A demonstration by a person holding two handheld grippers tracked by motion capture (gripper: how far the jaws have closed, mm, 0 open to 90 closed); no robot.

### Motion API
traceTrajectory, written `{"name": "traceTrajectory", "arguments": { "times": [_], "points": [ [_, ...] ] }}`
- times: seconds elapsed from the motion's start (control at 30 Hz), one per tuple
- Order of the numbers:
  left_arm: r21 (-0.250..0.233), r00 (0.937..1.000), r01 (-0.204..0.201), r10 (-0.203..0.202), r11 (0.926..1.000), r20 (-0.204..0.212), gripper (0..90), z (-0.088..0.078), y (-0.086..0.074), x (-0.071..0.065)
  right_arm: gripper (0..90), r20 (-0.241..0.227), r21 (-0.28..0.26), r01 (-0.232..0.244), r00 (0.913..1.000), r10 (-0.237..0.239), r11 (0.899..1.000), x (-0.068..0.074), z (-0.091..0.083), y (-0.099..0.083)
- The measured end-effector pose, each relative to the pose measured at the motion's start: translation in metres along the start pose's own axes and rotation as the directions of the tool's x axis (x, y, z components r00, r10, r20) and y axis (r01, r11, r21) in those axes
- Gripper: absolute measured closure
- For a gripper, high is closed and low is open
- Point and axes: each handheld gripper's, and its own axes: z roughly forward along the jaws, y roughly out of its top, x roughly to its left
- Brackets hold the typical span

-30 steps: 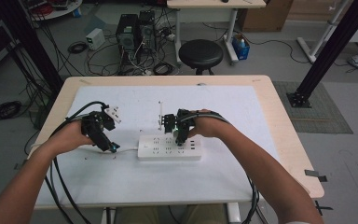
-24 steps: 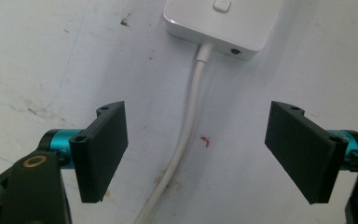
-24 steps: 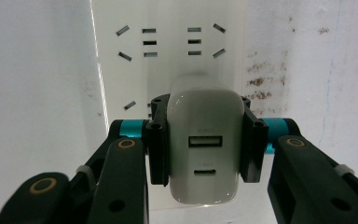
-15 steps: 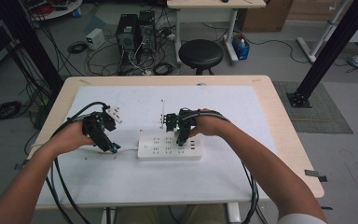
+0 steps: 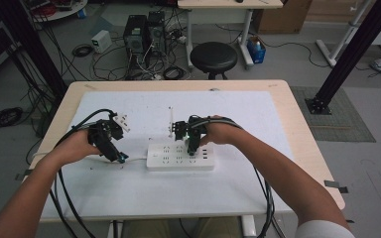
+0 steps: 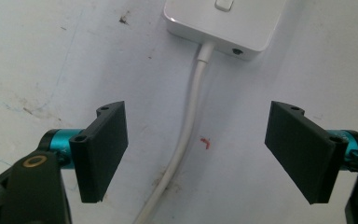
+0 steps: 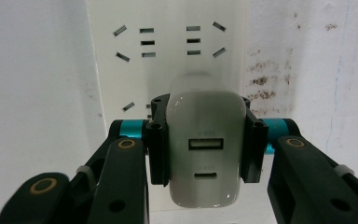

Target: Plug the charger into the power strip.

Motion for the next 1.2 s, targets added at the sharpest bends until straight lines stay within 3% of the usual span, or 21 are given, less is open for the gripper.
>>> {"name": "traceTrajectory", "arguments": {
  "times": [0.07, 0.27, 0.47, 0.57, 0.83, 1.13, 1.2],
  "points": [
    [0.0, 1.0, -0.003, 0.003, 1.0, -0.005, 21.2, -0.001, 0.0, 0.0, 62.7, 0.001, 0.01, 0.015, 0.9999, -0.015, 1.0, -0.001, 0.001, 0.003],
    [-0.011, 0.9998, 0.012, -0.012, 0.9999, -0.014, 21.2, -0.004, -0.006, 0.001, 62.7, -0.003, -0.006, -0.003, 1.0, 0.003, 1.0, 0.0, 0.002, 0.0],
    [-0.006, 0.9998, 0.015, -0.015, 0.9999, -0.009, 21.2, -0.003, -0.01, 0.002, 62.5, -0.032, -0.099, -0.057, 0.998, 0.054, 0.994, -0.004, 0.005, -0.013],
    [-0.004, 0.9998, 0.02, -0.02, 0.9998, -0.009, 21.2, -0.002, -0.012, 0.002, 62.5, -0.047, -0.116, -0.069, 0.9969, 0.064, 0.991, -0.006, 0.006, -0.015],
    [-0.005, 0.9998, 0.018, -0.019, 0.9998, -0.006, 21.2, -0.001, -0.012, 0.003, 62.2, -0.049, -0.108, -0.04, 0.9982, 0.035, 0.993, -0.007, 0.006, -0.014],
    [-0.022, 0.9995, 0.027, -0.027, 0.9994, -0.017, 21.2, 0.0, -0.01, 0.004, 60.8, -0.017, -0.097, 0.0, 0.9998, -0.002, 0.995, -0.003, 0.006, -0.012],
    [-0.042, 0.9992, 0.034, -0.035, 0.9985, -0.02, 21.2, 0.0, -0.01, 0.004, 52.8, -0.028, -0.11, 0.007, 0.9996, -0.011, 0.994, -0.004, 0.005, -0.013]
  ]
}}
